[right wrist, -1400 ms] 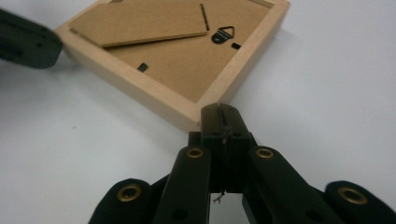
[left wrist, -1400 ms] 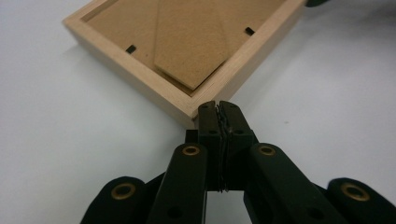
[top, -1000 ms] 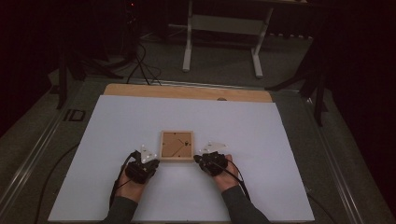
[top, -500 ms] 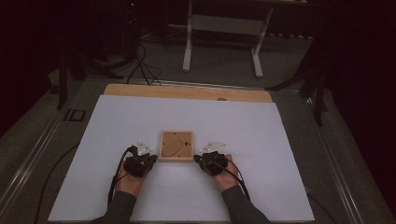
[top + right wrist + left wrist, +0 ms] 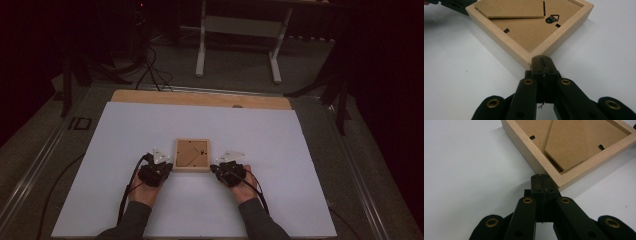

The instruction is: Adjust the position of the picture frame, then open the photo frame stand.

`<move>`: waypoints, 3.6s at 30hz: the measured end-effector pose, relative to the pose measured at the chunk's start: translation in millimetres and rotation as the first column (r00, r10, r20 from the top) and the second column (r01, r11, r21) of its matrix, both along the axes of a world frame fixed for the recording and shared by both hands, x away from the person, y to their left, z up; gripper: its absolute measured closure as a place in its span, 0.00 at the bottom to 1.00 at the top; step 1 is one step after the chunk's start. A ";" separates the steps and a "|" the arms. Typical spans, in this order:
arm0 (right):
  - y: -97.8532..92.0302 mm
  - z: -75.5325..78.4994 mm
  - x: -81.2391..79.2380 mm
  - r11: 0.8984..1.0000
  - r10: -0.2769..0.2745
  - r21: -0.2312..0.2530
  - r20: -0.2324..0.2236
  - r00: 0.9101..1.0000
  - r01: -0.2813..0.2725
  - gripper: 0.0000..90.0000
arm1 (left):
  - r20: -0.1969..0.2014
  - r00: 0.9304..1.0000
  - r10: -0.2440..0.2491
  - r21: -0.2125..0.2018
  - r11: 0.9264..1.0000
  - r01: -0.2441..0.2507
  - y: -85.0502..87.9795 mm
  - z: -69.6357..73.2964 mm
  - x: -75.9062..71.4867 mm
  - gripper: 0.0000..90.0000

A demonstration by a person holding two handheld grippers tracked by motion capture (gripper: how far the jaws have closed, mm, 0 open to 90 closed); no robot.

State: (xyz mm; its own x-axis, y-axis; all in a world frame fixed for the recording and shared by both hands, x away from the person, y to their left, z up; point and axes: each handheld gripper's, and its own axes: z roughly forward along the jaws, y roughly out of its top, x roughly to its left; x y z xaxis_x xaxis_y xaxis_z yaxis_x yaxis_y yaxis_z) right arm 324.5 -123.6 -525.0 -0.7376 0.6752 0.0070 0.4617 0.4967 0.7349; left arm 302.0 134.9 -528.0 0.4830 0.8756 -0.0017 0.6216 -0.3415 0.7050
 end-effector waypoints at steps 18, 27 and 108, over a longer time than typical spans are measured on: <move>-8.6 -0.5 2.3 0.999 -0.038 0.003 0.007 0.999 0.038 1.00 | 0.006 1.000 -0.012 -0.007 1.000 0.012 -9.0 -0.9 2.3 1.00; -9.9 -0.8 1.7 0.999 -0.044 0.008 0.009 0.999 0.044 0.99 | 0.009 0.999 -0.031 -0.002 1.000 0.031 -8.5 -1.7 1.7 0.99; -2.2 1.0 -4.0 0.996 -0.016 0.089 0.117 0.993 0.005 1.00 | 0.012 0.987 -0.163 0.070 0.984 0.162 -47.5 20.8 34.7 0.53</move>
State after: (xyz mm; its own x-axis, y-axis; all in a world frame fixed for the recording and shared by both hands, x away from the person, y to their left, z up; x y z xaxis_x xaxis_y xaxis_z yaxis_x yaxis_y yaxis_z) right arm 320.5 -125.8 -524.0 -0.7299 0.6833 -0.0189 0.3747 0.4230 0.8250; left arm 336.7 87.4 -507.3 0.6182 0.7833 0.0652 0.5416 -0.4846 0.6869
